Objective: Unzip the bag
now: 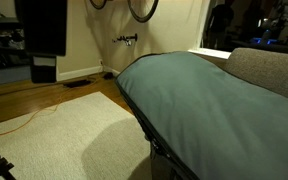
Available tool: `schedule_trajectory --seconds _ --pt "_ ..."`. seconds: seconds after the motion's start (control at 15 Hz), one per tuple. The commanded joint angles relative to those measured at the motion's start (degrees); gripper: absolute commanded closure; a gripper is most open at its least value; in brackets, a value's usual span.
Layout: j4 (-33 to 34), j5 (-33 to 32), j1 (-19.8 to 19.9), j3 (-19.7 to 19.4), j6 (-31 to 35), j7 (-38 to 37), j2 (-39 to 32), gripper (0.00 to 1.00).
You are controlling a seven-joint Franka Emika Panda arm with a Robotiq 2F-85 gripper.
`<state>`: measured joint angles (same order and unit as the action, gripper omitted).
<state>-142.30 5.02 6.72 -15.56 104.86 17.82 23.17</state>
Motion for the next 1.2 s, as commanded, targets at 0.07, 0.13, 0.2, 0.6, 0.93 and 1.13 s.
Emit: schedule_trajectory --seconds 0.07,0.13,0.2,0.6,0.93,1.13 --pt "-1.4 2.8 -0.4 0.7 4.6 3.5 -1.7 0.00" --pt "-1.9 3.2 -0.5 0.9 5.7 4.5 -1.8 0.00" --pt "-2.1 3.6 -0.7 0.9 6.5 5.6 -2.0 0.00" --pt "-2.7 7.1 -1.1 0.3 12.7 11.1 -4.4 0.00" --pt "-1.7 9.1 -0.5 0.8 14.3 11.2 -7.0 0.00" --pt "-1.5 9.2 -0.4 1.0 14.4 11.3 -8.1 0.00"
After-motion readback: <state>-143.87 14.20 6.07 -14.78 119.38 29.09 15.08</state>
